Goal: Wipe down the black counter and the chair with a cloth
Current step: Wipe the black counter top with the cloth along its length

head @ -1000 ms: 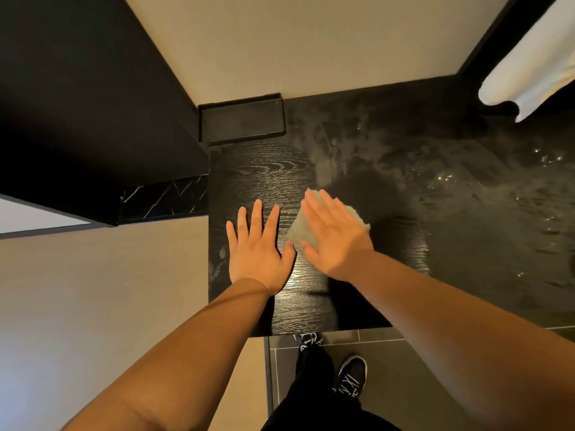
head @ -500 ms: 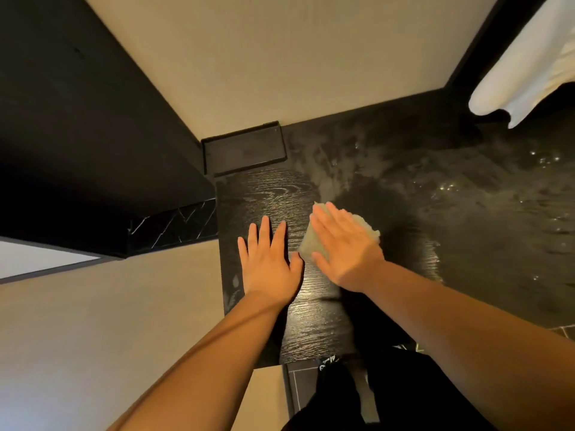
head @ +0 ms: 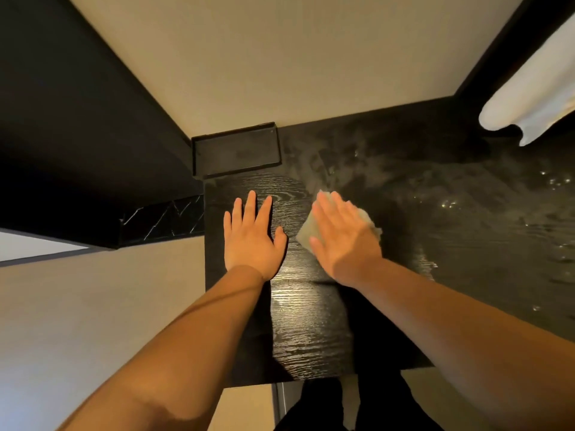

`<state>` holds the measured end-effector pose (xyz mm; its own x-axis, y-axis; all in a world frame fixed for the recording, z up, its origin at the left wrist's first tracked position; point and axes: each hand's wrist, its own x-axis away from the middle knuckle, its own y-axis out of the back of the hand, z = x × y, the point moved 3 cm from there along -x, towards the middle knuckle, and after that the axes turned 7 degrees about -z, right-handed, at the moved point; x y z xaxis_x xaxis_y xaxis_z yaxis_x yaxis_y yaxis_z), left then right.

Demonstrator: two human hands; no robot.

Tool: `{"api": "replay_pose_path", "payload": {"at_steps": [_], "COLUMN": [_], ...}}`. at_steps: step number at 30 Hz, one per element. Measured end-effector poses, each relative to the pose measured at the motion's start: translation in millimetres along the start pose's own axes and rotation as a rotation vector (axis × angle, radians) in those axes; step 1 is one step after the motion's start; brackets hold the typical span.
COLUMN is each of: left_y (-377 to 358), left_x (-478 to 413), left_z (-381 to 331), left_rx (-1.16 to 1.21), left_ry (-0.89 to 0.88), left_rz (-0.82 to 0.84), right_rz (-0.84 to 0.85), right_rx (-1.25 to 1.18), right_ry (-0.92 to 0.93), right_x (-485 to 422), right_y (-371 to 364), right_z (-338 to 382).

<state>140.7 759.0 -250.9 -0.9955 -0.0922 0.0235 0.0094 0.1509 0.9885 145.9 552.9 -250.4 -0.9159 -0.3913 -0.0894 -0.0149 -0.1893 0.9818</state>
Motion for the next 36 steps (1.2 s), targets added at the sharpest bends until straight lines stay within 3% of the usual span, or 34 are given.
{"api": "replay_pose_path", "payload": {"at_steps": [3, 5, 9, 12, 14, 17, 20, 22, 26, 28, 29, 33, 36], "left_y": [0, 0, -1, -2, -2, -1, -1, -1, -1, -1, -1, 0, 2], "left_x": [0, -1, -2, -2, -2, -2, -1, -1, -1, -2, -1, -1, -1], "left_z": [-1, -1, 1, 2, 2, 1, 1, 1, 1, 1, 1, 0, -2], "left_rx": [0.005, 0.008, 0.019, 0.023, 0.027, 0.017, 0.015, 0.029, 0.030, 0.028, 0.028, 0.016, 0.015], "left_ry": [0.006, 0.004, 0.005, 0.007, 0.008, 0.009, 0.006, 0.006, 0.007, 0.004, 0.002, 0.005, 0.006], "left_rz": [-0.015, -0.013, -0.023, -0.027, -0.026, -0.034, -0.033, -0.031, -0.030, -0.028, -0.026, -0.023, -0.002], "right_rz": [0.025, 0.012, 0.027, 0.013, 0.032, 0.088, 0.035, 0.009, 0.035, 0.042, 0.050, 0.103, 0.107], "right_rx": [-0.023, -0.029, 0.113, 0.111, 0.118, 0.049, -0.057, -0.045, 0.071, 0.069, 0.073, 0.046, -0.075], "right_ry": [0.230, 0.232, -0.227, -0.376, -0.248, 0.123, 0.284, 0.191, -0.305, -0.417, -0.359, 0.206, 0.292], "right_x": [1, -13, -35, -36, -34, -19, -19, -29, -51, -53, -52, -31, -38], "right_y": [-5, -1, 13, 23, 22, 8, 9, 11, 20, 21, 20, 7, 9], "right_z": [12, -15, -94, -94, -61, -5, -9, -33, -74, -60, -46, -2, -22]}}
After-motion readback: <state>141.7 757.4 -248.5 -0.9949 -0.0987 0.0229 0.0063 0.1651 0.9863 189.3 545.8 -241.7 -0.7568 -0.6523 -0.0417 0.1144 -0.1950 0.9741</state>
